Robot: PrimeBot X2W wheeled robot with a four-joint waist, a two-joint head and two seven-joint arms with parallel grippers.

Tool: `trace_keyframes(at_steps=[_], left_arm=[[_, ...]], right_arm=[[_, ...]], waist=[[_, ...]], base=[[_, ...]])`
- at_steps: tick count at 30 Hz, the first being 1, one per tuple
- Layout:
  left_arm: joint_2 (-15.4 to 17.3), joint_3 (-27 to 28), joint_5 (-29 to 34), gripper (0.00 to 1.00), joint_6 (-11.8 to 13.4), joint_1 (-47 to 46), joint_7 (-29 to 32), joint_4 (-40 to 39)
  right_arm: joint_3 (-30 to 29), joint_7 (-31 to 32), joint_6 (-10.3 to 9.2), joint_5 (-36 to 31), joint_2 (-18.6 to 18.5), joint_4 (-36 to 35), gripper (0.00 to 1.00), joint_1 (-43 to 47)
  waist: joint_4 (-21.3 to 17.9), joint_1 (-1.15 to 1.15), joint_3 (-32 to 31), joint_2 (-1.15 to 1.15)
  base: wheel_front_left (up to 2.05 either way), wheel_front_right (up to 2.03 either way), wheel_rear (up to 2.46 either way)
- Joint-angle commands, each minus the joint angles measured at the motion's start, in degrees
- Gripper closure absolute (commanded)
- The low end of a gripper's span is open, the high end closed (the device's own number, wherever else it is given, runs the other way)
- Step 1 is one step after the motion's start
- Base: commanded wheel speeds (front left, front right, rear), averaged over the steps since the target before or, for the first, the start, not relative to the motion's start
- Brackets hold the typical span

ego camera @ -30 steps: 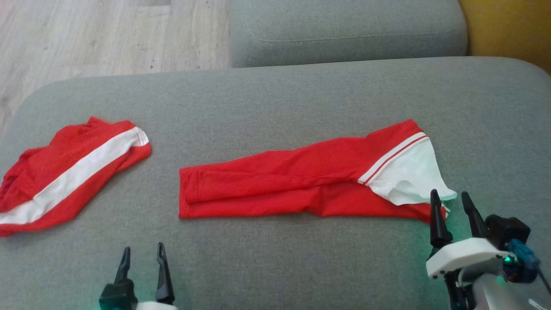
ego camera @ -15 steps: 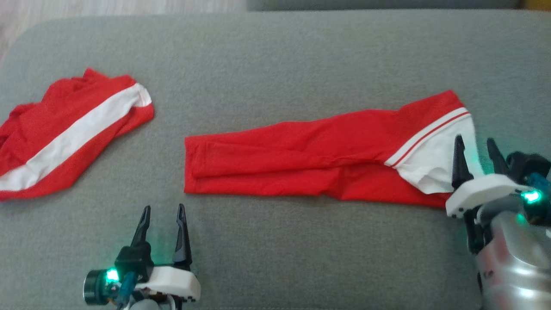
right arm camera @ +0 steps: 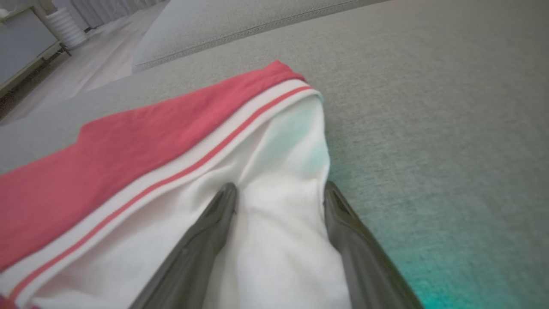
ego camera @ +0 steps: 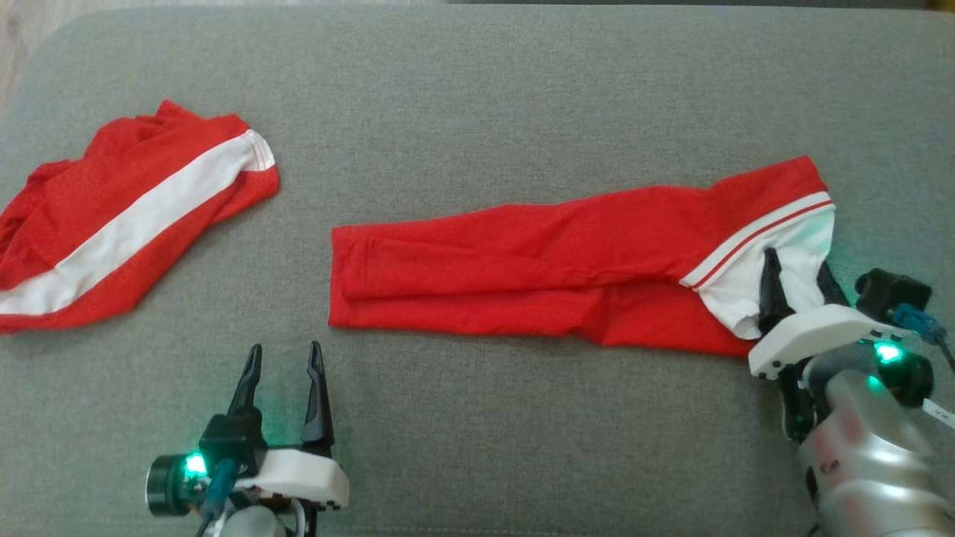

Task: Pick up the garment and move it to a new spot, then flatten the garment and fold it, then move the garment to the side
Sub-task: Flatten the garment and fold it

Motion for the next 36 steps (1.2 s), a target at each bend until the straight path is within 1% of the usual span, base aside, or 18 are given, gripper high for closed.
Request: trace_keyframes(at_steps=[1, 3, 4, 5, 6, 7, 8, 9, 11, 13, 17, 20, 22, 25, 27, 30, 34, 36], left_arm=[[0.2, 1.5, 0.0, 0.00, -0.2, -1.3, -0.3, -1.1], [0.2, 1.5, 0.0, 0.00, -0.3, -1.2, -0.3, -1.0], [0.2, 1.4, 0.0, 0.00, -0.3, -1.1, -0.3, -1.0], [0.2, 1.4, 0.1, 0.00, -0.3, -1.0, -0.3, -0.9], [0.2, 1.4, 0.1, 0.00, -0.3, -1.0, -0.3, -0.9], [0.2, 1.4, 0.2, 0.00, -0.3, -0.9, -0.3, -0.8], [0.2, 1.4, 0.2, 0.00, -0.3, -0.9, -0.3, -0.8], [0.2, 1.5, 0.2, 0.00, -0.4, -0.9, -0.3, -0.8], [0.2, 1.5, 0.3, 0.00, -0.5, -0.9, -0.3, -0.6], [0.2, 1.5, 0.3, 0.00, -0.6, -0.8, -0.3, -0.3], [0.2, 1.5, 0.3, 0.00, -0.7, 0.1, -0.3, -0.1], [0.2, 1.3, -0.1, 0.00, -0.7, 1.2, -0.3, 0.0], [0.2, 1.2, -0.5, 0.00, -0.7, 1.7, -0.3, 0.2], [0.2, 0.5, -1.0, 0.00, -0.8, 2.0, -0.3, 0.4], [0.2, 0.0, -1.3, 0.00, -0.8, 1.9, -0.3, 0.5], [0.2, -1.6, -1.7, 0.00, -1.1, 1.5, -0.3, 0.7], [0.2, -3.9, -2.2, 0.00, -1.4, 1.0, -0.3, 1.1], [0.2, -5.2, -2.3, 0.00, -1.5, 0.9, -0.3, 1.3]], right_arm=[[4.3, 2.0, -0.03, 2.8, 2.9, 1.3, 0.05, 2.1], [7.3, 3.0, -0.03, 5.8, 3.0, 0.7, 0.25, 3.0], [8.7, 3.7, -0.03, 7.4, 3.0, 0.4, 0.33, 3.4], [10.2, 4.3, -0.03, 8.9, 3.1, -0.2, 0.45, 3.8], [10.2, 4.3, -0.03, 8.9, 3.1, -0.2, 0.45, 3.8], [12.4, 5.6, -0.03, 12.1, 3.1, -1.1, 0.88, 4.5], [12.4, 5.6, -0.03, 12.1, 3.1, -1.1, 0.88, 4.5], [13.4, 6.1, -0.03, 13.4, 3.1, -1.5, 1.00, 4.8], [14.7, 6.2, -0.03, 15.1, 2.2, -1.9, 1.00, 5.1], [14.9, 4.6, -0.03, 16.4, 0.9, -2.1, 1.00, 5.1], [13.1, 1.0, -0.03, 17.2, -1.9, -2.5, 1.00, 4.2], [11.4, 0.2, -0.03, 16.8, -3.8, -3.9, 1.00, 3.6], [10.5, 0.1, -0.03, 15.9, -4.6, -6.8, 1.00, 3.4], [11.0, 0.1, -0.03, 14.6, -3.7, -12.7, 1.00, 3.8], [12.9, 0.1, -0.03, 14.9, -2.0, -16.5, 1.00, 4.1], [18.0, 0.1, -0.03, 16.3, 0.1, -20.9, 1.00, 4.6], [26.4, 0.2, -0.03, 19.3, 1.6, -23.7, 1.00, 4.5], [29.8, 0.6, -0.03, 21.2, 2.1, -24.1, 1.00, 4.2]], waist=[[-0.1, 0.00, -0.4, 0.00], [-0.2, 0.00, -0.6, 0.00], [-0.2, 0.00, -0.8, 0.00], [-0.3, 0.00, -0.9, 0.00], [-0.3, 0.00, -0.9, 0.00], [-0.4, 0.00, -1.1, 0.00], [-0.4, 0.00, -1.1, 0.00], [-0.4, 0.00, -1.2, 0.00], [-0.4, 0.00, -1.5, 0.00], [-0.5, 0.00, -2.0, 0.00], [-1.1, 0.00, -3.6, 0.00], [-1.8, 0.00, -5.0, 0.00], [-2.2, 0.00, -5.7, 0.00], [-2.4, 0.00, -6.1, 0.00], [-2.2, 0.00, -6.2, 0.00], [-0.8, 0.00, -6.1, 0.00], [3.2, 0.00, -6.0, 0.00], [6.0, 0.00, -6.0, 0.00]], base=[[0.00, 0.00, 0.00], [0.00, 0.00, 0.00], [0.00, 0.00, 0.00], [0.00, 0.00, 0.00], [0.00, 0.00, 0.00], [0.00, 0.00, 0.00], [0.00, 0.00, 0.00], [0.00, 0.00, 0.00], [0.00, 0.00, 0.00], [0.00, 0.00, 0.00], [0.00, 0.00, 0.00], [0.00, 0.00, 0.00], [0.00, 0.00, 0.00], [0.00, 0.00, 0.00], [0.00, 0.00, 0.00], [0.00, 0.00, 0.00], [0.00, 0.00, 0.00], [0.00, 0.00, 0.00]])
